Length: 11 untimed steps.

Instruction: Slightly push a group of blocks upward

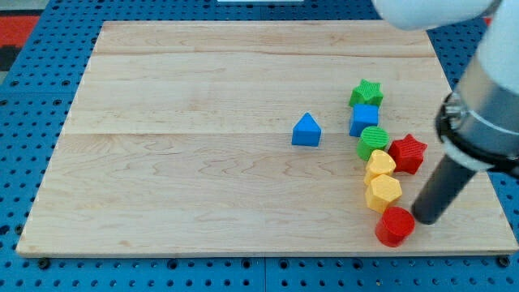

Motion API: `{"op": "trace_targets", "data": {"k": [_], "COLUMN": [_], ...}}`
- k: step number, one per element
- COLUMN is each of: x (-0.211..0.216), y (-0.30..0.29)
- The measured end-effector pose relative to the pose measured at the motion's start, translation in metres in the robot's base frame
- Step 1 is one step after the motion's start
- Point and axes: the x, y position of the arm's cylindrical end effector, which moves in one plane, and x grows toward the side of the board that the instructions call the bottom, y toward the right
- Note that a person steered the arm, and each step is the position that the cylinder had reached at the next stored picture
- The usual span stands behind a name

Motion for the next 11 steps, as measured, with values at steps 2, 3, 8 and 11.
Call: {"op": "trace_targets", "data": {"k": [2,3,8,11], "x": [-0.034,-0.065,-0.139,-0.174], "y": [-0.014,0.002,-0.033,0.006]}}
